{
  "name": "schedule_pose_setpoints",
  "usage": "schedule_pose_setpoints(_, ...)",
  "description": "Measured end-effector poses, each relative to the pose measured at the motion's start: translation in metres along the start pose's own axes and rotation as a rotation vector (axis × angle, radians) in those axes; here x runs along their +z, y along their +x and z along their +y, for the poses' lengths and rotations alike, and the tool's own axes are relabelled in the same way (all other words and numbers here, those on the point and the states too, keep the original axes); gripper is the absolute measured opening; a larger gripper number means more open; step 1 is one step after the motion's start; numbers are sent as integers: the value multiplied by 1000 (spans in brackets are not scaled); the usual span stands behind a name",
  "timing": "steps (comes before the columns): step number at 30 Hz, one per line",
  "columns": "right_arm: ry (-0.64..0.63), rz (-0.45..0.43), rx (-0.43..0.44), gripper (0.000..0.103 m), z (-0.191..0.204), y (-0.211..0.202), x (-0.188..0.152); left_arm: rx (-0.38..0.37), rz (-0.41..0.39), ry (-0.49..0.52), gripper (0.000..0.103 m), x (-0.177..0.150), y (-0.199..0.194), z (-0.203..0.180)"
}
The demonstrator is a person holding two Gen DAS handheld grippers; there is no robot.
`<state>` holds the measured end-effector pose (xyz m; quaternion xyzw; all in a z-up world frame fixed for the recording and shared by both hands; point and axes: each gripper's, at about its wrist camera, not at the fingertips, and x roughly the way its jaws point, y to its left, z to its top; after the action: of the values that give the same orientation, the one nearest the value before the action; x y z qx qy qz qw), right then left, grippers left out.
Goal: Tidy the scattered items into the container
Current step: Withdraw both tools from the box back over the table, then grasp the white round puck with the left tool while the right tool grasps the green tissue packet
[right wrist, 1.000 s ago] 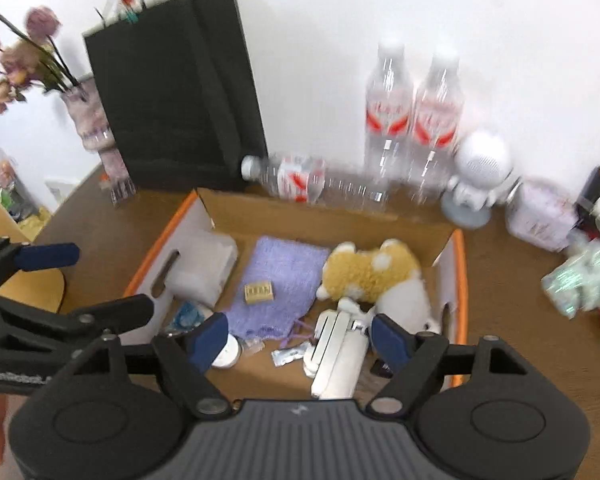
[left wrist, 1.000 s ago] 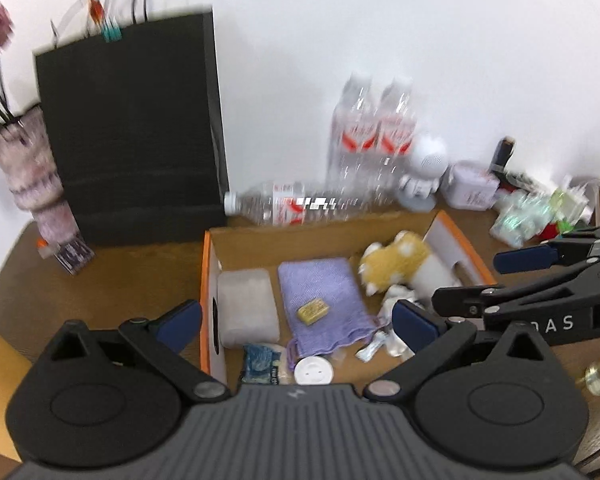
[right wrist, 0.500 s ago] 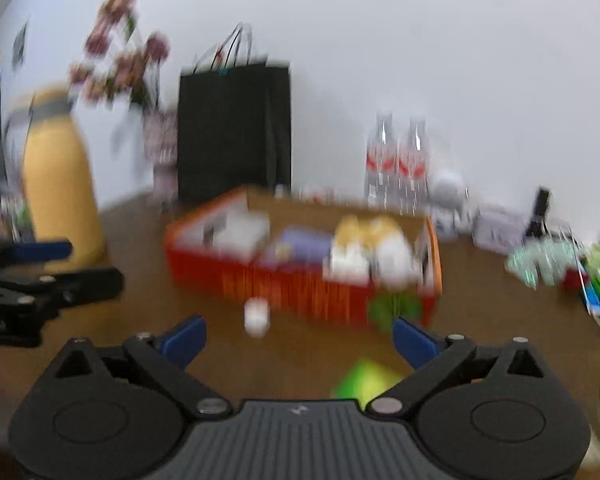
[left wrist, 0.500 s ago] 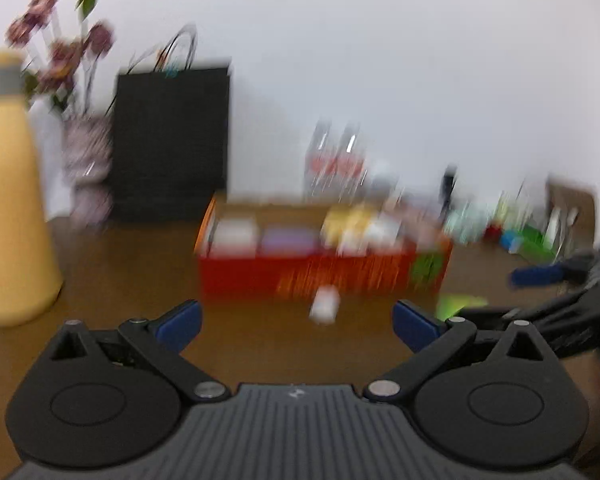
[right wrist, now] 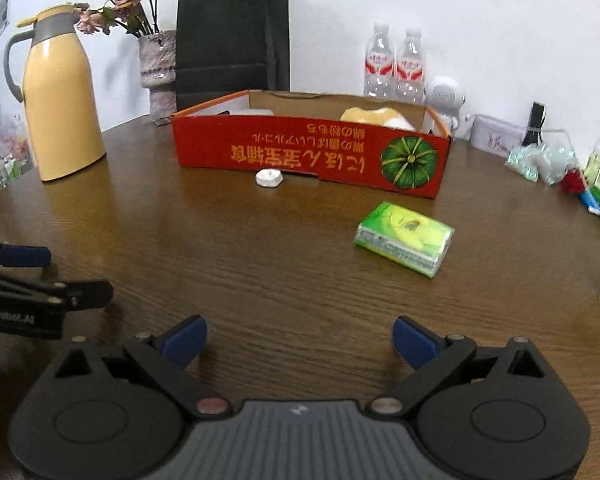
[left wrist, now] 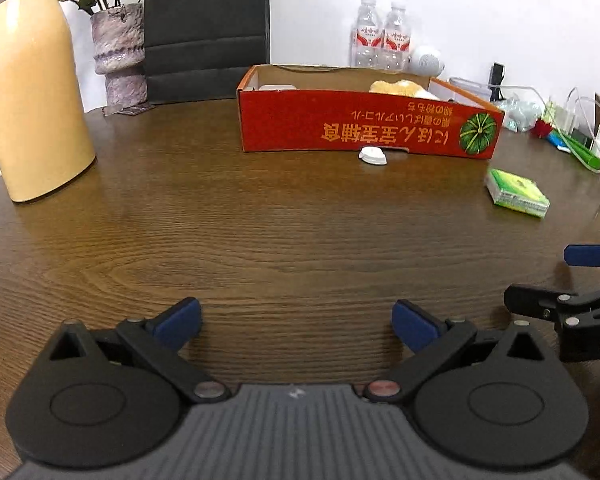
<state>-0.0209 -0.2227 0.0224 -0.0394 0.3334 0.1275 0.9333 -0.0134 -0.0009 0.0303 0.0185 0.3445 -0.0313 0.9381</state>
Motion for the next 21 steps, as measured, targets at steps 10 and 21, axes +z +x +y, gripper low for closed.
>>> schedule_pose_setpoints(10, 20, 18, -13, 103, -3, 3, 0, -3, 0, 1, 103, -2, -1, -1)
schedule_pose_setpoints(21, -13, 12, -9, 83, -13, 7, 13, -187, -103, -27, 103, 45, -10, 11)
